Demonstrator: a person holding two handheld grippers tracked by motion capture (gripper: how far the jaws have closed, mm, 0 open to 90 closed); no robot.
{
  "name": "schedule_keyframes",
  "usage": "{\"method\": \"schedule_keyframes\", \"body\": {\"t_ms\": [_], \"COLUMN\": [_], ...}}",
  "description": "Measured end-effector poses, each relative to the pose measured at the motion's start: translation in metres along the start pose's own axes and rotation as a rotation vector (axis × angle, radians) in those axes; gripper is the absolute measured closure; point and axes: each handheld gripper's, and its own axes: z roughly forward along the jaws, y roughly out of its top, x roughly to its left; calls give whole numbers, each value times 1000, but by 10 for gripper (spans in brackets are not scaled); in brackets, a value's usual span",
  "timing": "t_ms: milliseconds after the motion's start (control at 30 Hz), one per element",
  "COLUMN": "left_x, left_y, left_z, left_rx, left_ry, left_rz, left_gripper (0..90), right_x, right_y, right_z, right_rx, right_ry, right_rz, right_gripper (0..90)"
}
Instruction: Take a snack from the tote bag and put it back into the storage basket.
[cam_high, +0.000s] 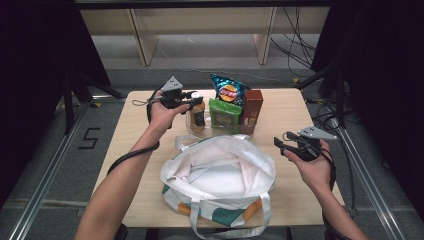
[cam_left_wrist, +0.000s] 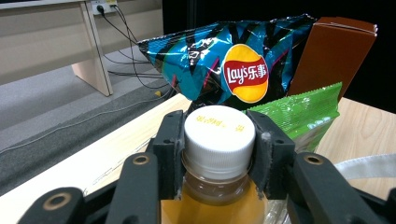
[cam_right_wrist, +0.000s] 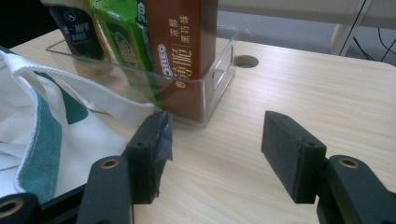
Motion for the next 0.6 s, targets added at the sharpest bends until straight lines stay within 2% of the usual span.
{"method": "schedule_keyframes", "body": {"t_ms": [300, 433, 500, 533, 567, 600], "left_x": [0, 0, 0, 0, 0, 0], "left_y": [-3, -5, -6, -7, -7, -8], "left_z": [1, 3, 3, 4, 4, 4], "left_rx": [6, 10, 12, 12, 12, 13], "left_ry": [2, 1, 1, 2, 2, 3], "left_rz": [-5, -8, -7, -8, -10, -11], "left_gripper": [587, 587, 587, 588, 587, 587], "right_x": [-1, -1, 0, 1, 0, 0], "right_y": [0, -1, 0, 0, 0, 0], "right_z": [0, 0, 0, 0, 0, 0], "right_rx": [6, 7, 5, 9, 6, 6], "right_ry": [6, -3, -3, -1, -4, -4], "right_rz": [-8, -26, -18, 8, -15, -14], "right_gripper": [426, 426, 426, 426, 426, 426]}}
